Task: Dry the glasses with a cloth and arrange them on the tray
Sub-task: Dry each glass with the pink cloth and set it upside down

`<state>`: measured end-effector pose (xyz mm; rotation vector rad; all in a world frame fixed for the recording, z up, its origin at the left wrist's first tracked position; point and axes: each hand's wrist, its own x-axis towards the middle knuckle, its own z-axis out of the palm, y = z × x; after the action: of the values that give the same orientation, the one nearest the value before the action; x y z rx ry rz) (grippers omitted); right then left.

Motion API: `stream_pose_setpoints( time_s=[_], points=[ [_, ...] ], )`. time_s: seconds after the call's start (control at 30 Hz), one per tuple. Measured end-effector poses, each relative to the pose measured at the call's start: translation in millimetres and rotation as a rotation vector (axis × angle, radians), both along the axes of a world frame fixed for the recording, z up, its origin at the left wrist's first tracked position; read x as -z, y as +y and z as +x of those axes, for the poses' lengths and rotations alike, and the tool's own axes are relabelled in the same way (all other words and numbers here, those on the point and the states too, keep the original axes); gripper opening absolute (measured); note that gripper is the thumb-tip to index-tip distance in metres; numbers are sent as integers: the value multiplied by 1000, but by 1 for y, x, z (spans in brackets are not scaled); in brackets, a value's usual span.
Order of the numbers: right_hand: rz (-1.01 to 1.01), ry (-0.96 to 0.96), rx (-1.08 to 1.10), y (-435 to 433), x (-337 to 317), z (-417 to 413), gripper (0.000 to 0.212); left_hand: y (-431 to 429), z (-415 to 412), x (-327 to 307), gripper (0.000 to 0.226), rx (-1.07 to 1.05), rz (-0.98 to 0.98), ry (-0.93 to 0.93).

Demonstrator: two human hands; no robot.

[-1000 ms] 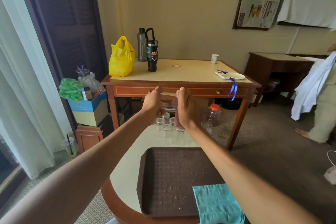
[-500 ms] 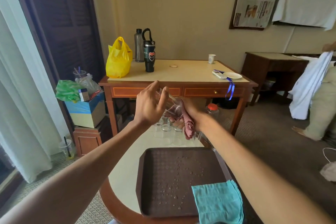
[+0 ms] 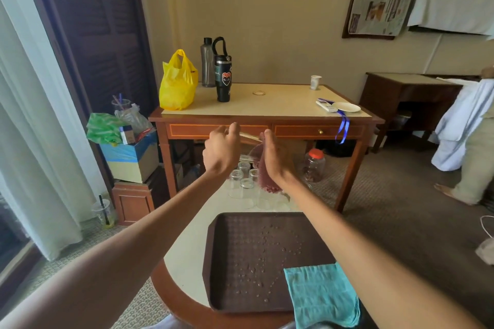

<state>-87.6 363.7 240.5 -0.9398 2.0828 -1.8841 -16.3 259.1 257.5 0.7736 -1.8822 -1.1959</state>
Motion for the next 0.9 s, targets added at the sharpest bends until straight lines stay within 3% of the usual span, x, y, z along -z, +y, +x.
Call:
stream_pose_setpoints(
  time_s=[0.1,0.17,0.23,0.3,0.43,0.5,0.57,0.6,0.67,0.77,0.83,0.9],
  points=[
    [36,-478,-262,9,-9,-8,44,1,9,2,42,-13,-565,156],
    [147,-745,-452,19,-11,-9,42,-3,13,1,38,95,-839,231],
    [172,-888,-593,25,-8,-10,48,-5,14,-1,40,175,-965,226],
    [147,-950,-598,24,-4,-8,54,-3,13,-1,41,188,-991,205],
    [-12,-810,-337,13,-2,5,51,-5,7,0,36,127,-744,106],
    [-40,-556,-154,7,2,6,56,-8,0,-2,41,108,-369,7],
    [68,-262,5,2,7,4,73,-11,-5,-2,43,99,85,-55],
    [92,-150,42,0,9,3,78,-12,-6,-1,42,92,222,-71],
    [67,-31,47,-4,10,2,79,-13,-6,1,43,70,285,-66],
    [58,-179,-25,-6,1,2,64,-8,-2,2,46,-19,32,22],
    [70,-462,-226,-1,-5,-3,53,-4,6,2,35,-57,-352,127],
    [207,-717,-485,6,-8,-10,47,-7,15,3,29,15,-695,229]
  ],
)
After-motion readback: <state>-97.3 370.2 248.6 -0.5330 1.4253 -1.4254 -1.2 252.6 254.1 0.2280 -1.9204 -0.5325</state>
